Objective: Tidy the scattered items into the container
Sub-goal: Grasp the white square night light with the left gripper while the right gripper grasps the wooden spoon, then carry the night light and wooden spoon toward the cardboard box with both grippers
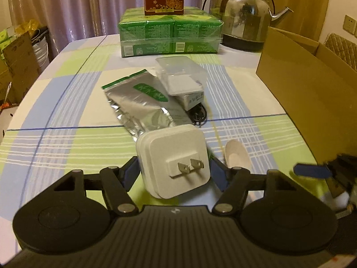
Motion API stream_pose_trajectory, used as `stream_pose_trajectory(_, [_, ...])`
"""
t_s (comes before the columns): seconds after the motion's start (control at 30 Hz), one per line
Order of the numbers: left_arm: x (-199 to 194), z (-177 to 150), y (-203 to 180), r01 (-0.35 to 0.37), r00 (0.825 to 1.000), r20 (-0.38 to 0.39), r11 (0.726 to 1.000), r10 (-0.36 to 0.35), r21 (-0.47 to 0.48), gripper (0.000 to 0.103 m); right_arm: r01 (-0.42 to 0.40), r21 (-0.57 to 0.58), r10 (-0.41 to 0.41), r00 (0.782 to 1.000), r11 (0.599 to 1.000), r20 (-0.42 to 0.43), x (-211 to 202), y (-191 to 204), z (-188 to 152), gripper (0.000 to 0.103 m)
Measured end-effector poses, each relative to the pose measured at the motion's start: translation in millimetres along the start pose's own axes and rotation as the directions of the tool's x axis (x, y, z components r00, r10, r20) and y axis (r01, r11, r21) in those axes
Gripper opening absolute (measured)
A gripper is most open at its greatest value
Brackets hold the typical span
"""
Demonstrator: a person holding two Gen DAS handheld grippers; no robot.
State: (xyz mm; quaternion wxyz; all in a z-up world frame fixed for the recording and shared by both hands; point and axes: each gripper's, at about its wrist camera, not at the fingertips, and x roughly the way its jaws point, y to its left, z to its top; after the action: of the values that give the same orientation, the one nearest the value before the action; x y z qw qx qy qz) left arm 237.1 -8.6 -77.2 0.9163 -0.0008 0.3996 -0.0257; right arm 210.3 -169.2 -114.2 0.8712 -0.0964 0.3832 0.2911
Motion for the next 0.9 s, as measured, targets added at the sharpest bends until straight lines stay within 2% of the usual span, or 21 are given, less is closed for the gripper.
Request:
stream_pose_trajectory(0.17, [-16.9, -12.2, 18.0, 0.027, 1.0, -0.011, 0.999, -0.027, -0.016, 0.063, -0.001, -0.01, 0.001, 1.0, 1.0, 0.015, 13.3, 7.9, 8.1, 0.07])
stream_pose_trajectory(0.23, [-19.2, -17.6, 22.5, 0.032, 0.999, -0.023, 0.999, -0.033, -0.025, 0.059, 0.003, -0.015, -0.003, 1.0, 1.0, 0.019, 20.2, 10.9, 12.1, 0.067])
stream_pose_trajectory(0.37, [-17.6, -25.6, 26.0, 0.019, 1.0, -0.023, 0.999, -0.02, -0.032, 0.06, 0.024, -0.05, -0.023, 0.999, 0.998, 0.025, 31.2, 19.4, 17.5, 0.06])
stream_pose_trajectory(0.5, [-17.8, -28.2, 27.2, 0.02, 1.0, -0.022, 0.999, -0.021, -0.049, 0.063, 0.024, -0.038, -0.023, 0.999, 0.999, 0.022, 36.1, 19.9, 19.1, 0.055])
stream_pose_trajectory(0.6, [-20.7, -27.9, 25.9, 0.026, 1.0, -0.012, 0.998, -0.026, -0.056, 0.067, 0.019, -0.03, -0.018, 1.0, 0.999, 0.025, 35.6, 19.8, 19.2, 0.044])
stream_pose_trajectory(0.67, [-21.5, -27.1, 26.6, 0.035, 0.999, -0.012, 0.997, -0.036, -0.067, 0.069, 0.017, -0.031, -0.016, 1.0, 0.999, 0.026, 34.1, 19.5, 19.5, 0.031])
stream_pose_trajectory(0.8, [-18.8, -25.5, 26.1, 0.036, 0.999, -0.02, 0.997, -0.037, -0.07, 0.071, 0.013, -0.014, -0.013, 1.0, 1.0, 0.019, 29.6, 17.4, 17.7, 0.031])
stream_pose_trajectory(0.9, [-16.9, -24.0, 28.4, 0.057, 0.998, -0.034, 0.994, -0.06, -0.098, 0.077, 0.014, -0.01, -0.014, 1.0, 1.0, 0.019, 23.4, 15.0, 15.1, 0.031])
